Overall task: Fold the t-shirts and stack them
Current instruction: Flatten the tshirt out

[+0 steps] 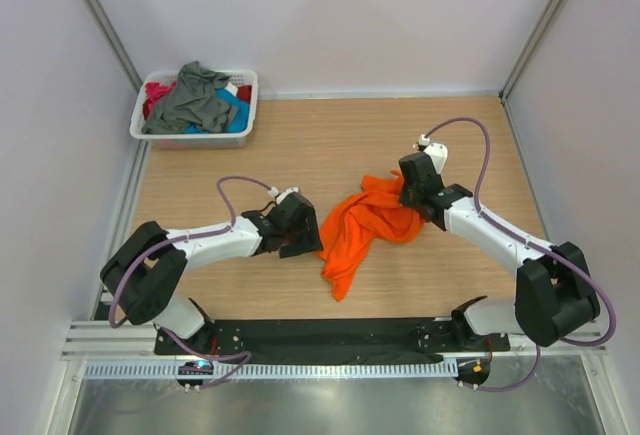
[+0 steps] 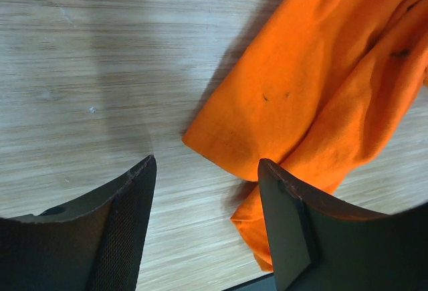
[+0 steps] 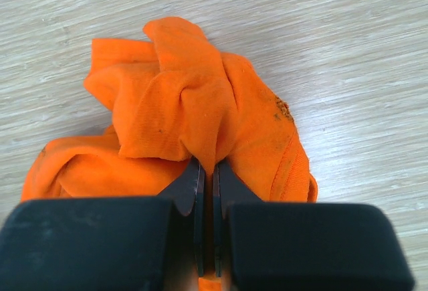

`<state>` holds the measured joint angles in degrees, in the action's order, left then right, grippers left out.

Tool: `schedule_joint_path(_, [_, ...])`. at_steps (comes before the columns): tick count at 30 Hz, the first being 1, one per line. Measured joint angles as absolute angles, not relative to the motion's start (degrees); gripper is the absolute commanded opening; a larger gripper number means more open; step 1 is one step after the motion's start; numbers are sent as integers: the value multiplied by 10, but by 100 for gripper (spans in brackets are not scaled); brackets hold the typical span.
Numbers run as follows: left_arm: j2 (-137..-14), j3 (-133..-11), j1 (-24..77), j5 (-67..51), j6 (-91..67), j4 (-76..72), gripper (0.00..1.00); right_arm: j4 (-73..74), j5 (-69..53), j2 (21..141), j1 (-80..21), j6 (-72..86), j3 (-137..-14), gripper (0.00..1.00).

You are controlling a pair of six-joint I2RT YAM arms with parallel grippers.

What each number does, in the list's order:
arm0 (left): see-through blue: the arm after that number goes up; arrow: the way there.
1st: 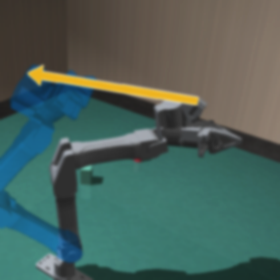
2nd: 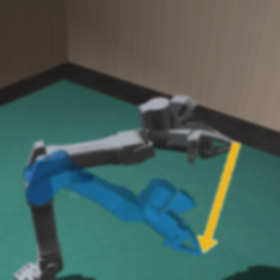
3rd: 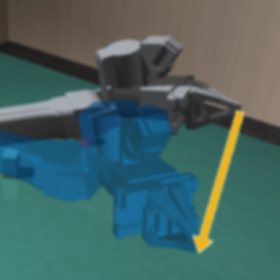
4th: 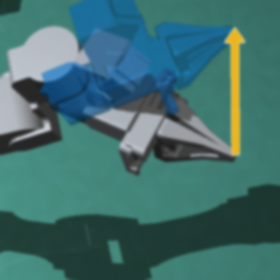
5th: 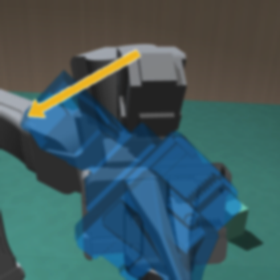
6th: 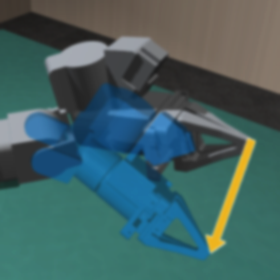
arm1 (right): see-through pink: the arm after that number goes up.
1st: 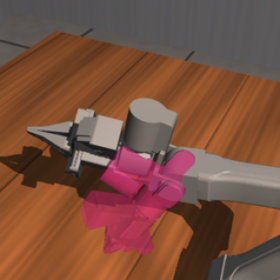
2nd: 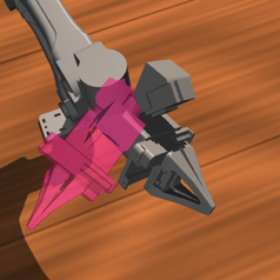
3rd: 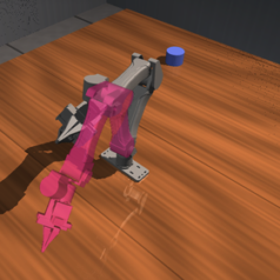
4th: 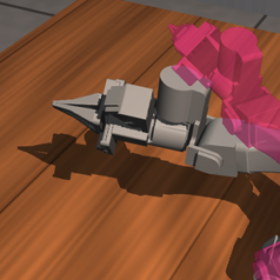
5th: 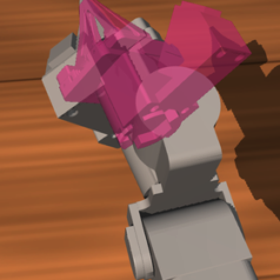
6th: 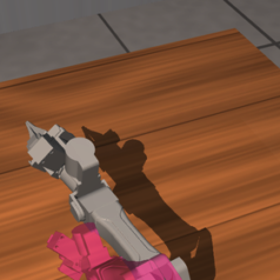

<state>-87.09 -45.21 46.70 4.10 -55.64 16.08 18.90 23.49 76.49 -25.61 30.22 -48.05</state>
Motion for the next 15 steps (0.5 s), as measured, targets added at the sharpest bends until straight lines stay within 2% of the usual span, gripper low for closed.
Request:
schedule_joint_path(6, [-871, -448, 467, 61, -588, 155, 58, 189, 225, 763, -249, 302, -481, 1])
schedule_joint_path(15, [-880, -439, 457, 68, -630, 119, 54, 194, 217, 763, -249, 302, -481, 1])
